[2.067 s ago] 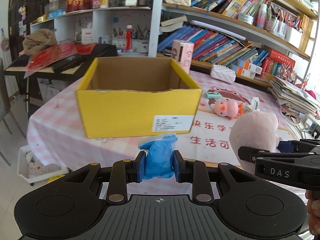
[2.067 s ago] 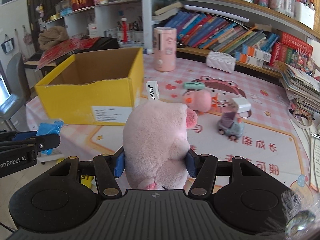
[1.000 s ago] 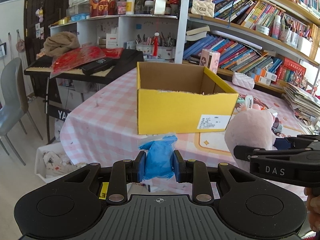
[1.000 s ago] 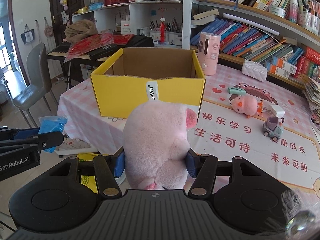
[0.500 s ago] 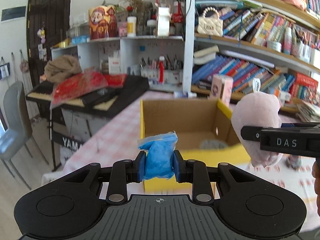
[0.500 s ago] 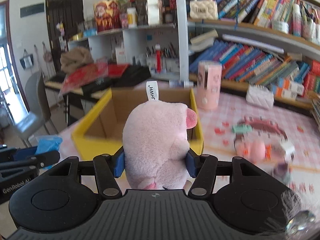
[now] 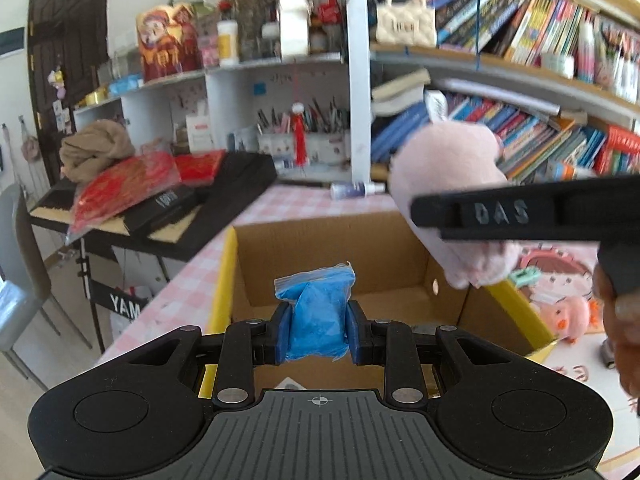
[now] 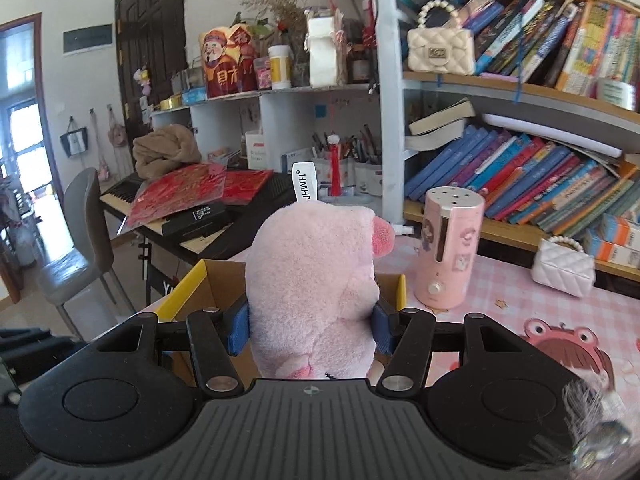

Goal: Organize objects

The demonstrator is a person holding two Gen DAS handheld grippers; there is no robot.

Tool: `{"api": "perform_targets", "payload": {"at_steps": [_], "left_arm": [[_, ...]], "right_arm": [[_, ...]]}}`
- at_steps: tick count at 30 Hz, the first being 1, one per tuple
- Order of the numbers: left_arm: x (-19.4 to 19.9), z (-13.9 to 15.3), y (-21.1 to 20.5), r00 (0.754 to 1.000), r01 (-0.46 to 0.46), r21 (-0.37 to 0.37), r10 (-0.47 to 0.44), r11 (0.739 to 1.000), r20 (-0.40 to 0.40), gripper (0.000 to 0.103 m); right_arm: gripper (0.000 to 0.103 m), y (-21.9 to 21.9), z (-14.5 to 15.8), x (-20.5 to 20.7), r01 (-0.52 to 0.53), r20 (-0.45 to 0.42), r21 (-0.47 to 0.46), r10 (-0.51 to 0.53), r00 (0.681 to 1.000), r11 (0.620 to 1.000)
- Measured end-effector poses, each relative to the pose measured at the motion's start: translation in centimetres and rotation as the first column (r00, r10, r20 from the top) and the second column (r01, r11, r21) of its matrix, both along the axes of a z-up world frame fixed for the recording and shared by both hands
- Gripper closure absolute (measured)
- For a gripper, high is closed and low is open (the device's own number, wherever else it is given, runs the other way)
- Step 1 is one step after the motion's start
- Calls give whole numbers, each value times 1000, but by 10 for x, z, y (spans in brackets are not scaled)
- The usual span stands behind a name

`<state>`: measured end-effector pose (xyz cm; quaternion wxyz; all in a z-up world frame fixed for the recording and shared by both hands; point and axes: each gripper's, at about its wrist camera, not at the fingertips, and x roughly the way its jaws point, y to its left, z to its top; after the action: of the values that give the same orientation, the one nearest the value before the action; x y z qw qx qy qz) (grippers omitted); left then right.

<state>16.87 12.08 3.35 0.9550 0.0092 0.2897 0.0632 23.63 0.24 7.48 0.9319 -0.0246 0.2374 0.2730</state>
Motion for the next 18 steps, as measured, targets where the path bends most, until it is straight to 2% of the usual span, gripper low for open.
{"api": "perform_targets", "payload": {"at_steps": [8, 18], "left_arm": [[39, -34, -1, 986, -39, -8, 37, 999, -166, 76], [52, -53, -1, 963, -27, -46, 13, 999, -270, 76]], "right_arm": [[48, 31, -28, 48, -123, -130, -100, 109, 985, 987], [48, 62, -65, 66, -229, -267, -209, 170, 948, 951]]}}
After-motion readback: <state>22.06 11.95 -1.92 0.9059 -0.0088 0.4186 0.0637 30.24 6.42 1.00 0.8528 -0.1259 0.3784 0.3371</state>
